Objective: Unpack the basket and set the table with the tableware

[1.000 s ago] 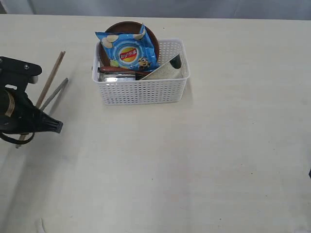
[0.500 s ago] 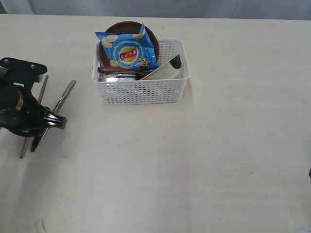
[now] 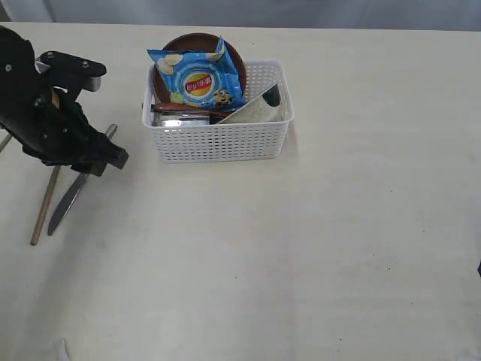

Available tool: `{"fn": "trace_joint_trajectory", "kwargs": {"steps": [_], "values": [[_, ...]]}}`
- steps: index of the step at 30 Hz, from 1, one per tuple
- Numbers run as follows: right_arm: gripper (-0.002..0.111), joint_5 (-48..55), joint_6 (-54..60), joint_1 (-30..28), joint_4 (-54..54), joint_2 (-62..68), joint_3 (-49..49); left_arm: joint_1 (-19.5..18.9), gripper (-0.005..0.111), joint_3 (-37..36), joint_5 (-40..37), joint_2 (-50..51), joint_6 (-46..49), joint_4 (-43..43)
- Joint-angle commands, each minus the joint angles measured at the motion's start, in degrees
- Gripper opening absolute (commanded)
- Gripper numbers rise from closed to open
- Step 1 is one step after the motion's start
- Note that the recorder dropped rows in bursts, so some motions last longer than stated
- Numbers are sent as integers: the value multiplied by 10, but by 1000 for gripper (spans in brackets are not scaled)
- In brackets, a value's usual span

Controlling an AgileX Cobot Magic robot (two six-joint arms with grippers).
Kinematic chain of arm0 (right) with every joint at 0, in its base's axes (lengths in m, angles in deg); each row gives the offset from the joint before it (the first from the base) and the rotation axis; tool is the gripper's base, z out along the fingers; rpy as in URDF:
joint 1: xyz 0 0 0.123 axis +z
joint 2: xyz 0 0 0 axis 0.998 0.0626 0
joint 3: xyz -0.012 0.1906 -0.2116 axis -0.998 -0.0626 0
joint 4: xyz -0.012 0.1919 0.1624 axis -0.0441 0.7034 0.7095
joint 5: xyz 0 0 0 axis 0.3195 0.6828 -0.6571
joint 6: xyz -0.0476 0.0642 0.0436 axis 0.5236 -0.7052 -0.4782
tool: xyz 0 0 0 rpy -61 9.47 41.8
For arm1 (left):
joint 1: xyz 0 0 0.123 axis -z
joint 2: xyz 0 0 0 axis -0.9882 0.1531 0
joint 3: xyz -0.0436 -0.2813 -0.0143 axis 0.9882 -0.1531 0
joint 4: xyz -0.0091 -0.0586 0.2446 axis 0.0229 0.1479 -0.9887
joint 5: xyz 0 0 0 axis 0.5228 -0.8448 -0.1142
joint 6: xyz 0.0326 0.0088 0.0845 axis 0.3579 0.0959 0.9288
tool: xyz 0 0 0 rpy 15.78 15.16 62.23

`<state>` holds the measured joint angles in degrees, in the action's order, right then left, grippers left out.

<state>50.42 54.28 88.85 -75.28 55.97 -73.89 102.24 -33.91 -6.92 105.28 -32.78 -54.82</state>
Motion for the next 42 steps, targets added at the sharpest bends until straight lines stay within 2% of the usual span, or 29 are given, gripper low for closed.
{"fn": "trace_joint_trajectory", "kwargs": {"steps": [1, 4, 10, 12, 14, 23, 32, 42], "values": [[0, -2, 0, 0, -3, -2, -2, -34, 49, 5, 97, -2, 1, -14], [0, -2, 0, 0, -3, -2, -2, -82, 45, 5, 147, -22, -84, -48], [0, -2, 0, 0, -3, -2, -2, -238, 22, 5, 155, -16, -156, -62], [0, -2, 0, 0, -3, -2, -2, -285, 19, 5, 160, 10, -182, -61], [0, -2, 0, 0, -3, -2, -2, -307, 19, 5, 164, 37, -179, -48], [0, -2, 0, 0, -3, -2, -2, -311, 19, 5, 208, 101, -100, -42], [0, -2, 0, 0, -3, -2, -2, -311, 19, 5, 218, 126, -46, -50], [0, -2, 0, 0, -3, -2, -2, -311, 19, 5, 201, 154, -31, -50]]}}
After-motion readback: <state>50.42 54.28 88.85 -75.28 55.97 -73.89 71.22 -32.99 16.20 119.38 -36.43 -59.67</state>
